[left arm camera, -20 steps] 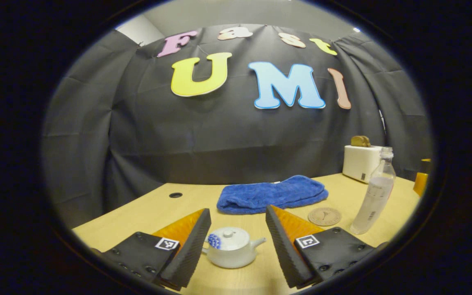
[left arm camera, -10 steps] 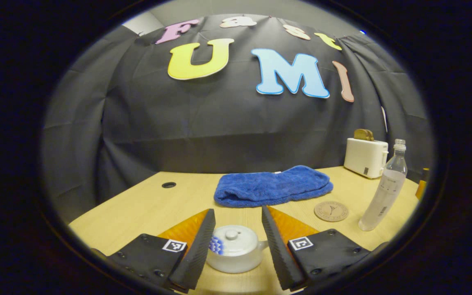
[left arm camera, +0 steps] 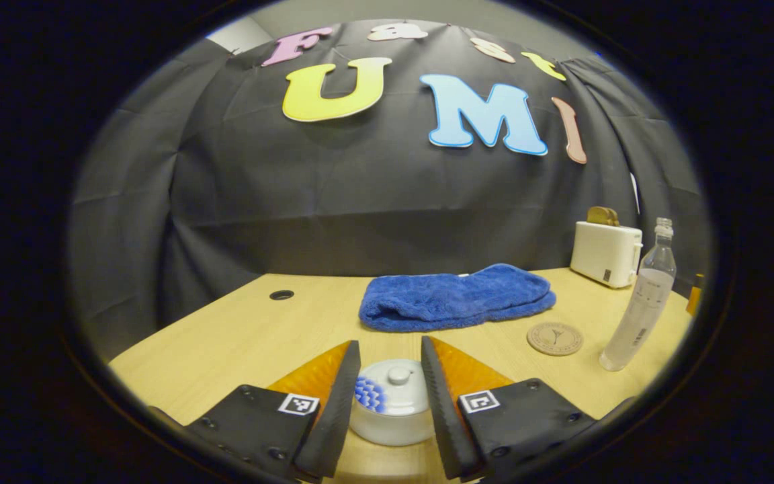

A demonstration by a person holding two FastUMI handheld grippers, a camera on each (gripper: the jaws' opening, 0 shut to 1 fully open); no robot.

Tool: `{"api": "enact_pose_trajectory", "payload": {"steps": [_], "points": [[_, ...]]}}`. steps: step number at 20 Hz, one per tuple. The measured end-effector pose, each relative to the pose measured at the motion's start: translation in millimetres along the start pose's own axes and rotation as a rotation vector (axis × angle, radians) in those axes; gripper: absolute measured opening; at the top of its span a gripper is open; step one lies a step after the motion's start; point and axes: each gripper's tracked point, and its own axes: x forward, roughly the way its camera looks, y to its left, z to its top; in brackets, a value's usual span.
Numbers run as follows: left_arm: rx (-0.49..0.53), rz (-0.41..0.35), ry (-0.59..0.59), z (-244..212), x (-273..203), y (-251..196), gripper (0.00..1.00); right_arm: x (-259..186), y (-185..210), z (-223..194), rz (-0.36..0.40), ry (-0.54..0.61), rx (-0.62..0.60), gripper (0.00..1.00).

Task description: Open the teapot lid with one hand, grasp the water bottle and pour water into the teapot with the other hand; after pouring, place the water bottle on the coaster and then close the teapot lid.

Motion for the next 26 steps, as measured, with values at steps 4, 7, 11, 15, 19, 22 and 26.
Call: {"api": "enact_pose_trajectory", "payload": {"steps": [4,7,11,15,19,22,26], "points": [[-0.011,-0.008,-0.018,3,-2,2,0.38,0,-3,-4,-0.003,0.012,0.021,0.98],[0.009,-0.013,-0.04,12,-11,0,0.38,1,-4,-4,-0.007,0.016,0.017,0.97],[0.029,0.011,-0.019,2,1,1,0.14,1,-1,-5,-0.002,0.019,0.019,0.98],[0.02,0.03,-0.033,5,1,5,0.06,4,3,-8,0.007,0.032,0.009,0.97],[0.016,0.019,-0.064,15,-3,4,0.06,7,7,-12,0.019,0.047,0.009,0.98],[0.027,0.001,-0.095,31,-8,-3,0.07,10,11,-14,0.028,0.053,0.007,0.98],[0.03,-0.019,-0.106,40,-13,-11,0.07,17,18,-14,0.062,0.069,0.017,0.98]]}}
